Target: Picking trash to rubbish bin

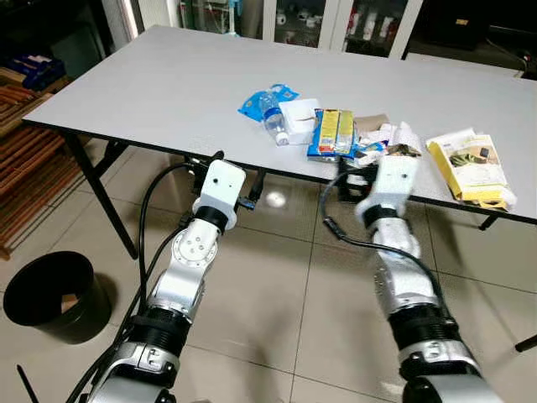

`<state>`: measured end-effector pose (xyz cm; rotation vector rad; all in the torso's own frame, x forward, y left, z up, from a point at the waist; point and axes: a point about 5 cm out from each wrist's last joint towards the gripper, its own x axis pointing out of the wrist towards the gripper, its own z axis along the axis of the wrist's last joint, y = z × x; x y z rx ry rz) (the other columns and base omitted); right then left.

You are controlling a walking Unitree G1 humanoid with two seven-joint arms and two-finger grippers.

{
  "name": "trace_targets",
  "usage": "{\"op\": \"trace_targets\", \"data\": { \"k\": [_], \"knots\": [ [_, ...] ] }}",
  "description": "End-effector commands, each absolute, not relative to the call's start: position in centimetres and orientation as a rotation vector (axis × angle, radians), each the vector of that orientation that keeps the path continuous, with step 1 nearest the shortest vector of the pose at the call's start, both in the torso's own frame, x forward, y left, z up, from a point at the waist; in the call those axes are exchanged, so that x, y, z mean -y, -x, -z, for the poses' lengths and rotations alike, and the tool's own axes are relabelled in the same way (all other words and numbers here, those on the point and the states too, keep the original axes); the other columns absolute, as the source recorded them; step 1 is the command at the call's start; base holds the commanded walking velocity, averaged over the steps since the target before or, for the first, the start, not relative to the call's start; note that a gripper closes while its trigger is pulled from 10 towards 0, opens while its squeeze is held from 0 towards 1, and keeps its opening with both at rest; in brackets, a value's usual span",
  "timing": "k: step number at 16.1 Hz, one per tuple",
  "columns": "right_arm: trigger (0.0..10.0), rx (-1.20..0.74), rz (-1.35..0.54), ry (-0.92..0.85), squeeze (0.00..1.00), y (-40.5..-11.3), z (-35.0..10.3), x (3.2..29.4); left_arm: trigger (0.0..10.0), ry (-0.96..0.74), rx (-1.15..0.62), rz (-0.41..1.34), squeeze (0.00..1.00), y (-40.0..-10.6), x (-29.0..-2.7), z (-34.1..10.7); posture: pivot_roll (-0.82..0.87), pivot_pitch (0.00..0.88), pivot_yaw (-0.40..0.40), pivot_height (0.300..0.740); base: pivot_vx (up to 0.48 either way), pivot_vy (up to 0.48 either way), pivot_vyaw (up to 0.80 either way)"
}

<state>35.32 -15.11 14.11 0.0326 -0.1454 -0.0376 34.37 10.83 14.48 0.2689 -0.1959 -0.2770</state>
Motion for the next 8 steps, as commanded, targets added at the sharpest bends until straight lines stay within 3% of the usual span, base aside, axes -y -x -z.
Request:
{"op": "trace_targets", "data": {
  "k": [1,5,8],
  "knots": [
    [10.0,0.153,0.066,-0.029,0.00,-35.40,-14.39,15.88,10.0,-0.252,0.203,0.286,0.00,-34.22,-10.90,-14.60,0.01,0.000,-0.058,0.740,0.000,0.000,0.00],
    [10.0,0.146,0.100,-0.022,0.00,-35.49,-14.39,16.28,10.0,-0.260,0.179,0.233,0.00,-34.57,-11.46,-14.45,0.01,0.000,-0.057,0.740,0.000,0.000,0.00],
    [10.0,0.147,0.104,-0.037,0.00,-35.63,-14.59,16.38,10.0,-0.285,0.185,0.215,0.00,-34.84,-11.77,-14.70,0.01,0.000,-0.057,0.740,0.441,0.000,0.00]
  ]
}}
